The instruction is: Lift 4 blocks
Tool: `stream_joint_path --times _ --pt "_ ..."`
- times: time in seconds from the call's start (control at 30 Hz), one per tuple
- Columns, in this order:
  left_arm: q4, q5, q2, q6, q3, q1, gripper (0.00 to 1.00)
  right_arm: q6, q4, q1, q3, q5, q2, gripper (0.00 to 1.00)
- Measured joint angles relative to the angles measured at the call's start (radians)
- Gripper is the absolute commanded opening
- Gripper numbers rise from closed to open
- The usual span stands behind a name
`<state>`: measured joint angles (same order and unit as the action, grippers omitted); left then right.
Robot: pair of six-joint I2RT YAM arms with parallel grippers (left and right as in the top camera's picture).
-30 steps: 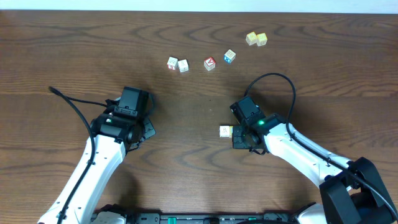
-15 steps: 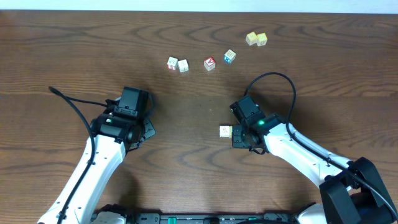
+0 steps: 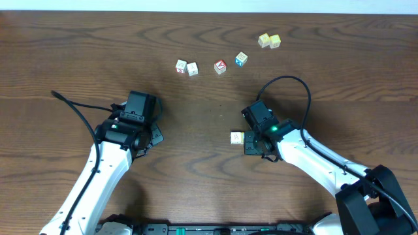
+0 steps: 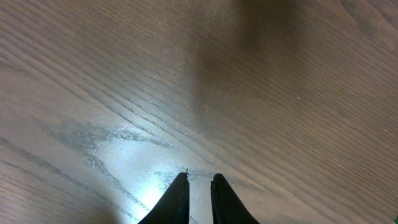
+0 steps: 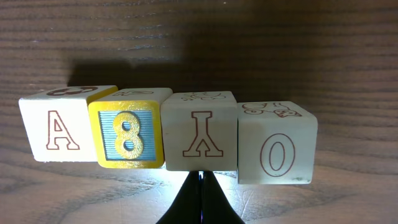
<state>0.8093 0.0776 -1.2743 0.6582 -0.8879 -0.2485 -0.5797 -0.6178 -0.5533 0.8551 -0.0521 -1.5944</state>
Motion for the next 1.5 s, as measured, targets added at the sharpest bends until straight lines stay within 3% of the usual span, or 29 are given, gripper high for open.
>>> stream_joint_path --times 1.03,1.5 --pt "-0.001 0.0 0.0 0.0 0.0 0.0 0.15 0.0 -0.001 0.0 0.0 0.005 0.0 0.01" --pt "-0.002 0.0 0.0 0.0 0.0 0.0 0.15 0.026 -0.268 0.041 0.126 0.039 0.017 0.01"
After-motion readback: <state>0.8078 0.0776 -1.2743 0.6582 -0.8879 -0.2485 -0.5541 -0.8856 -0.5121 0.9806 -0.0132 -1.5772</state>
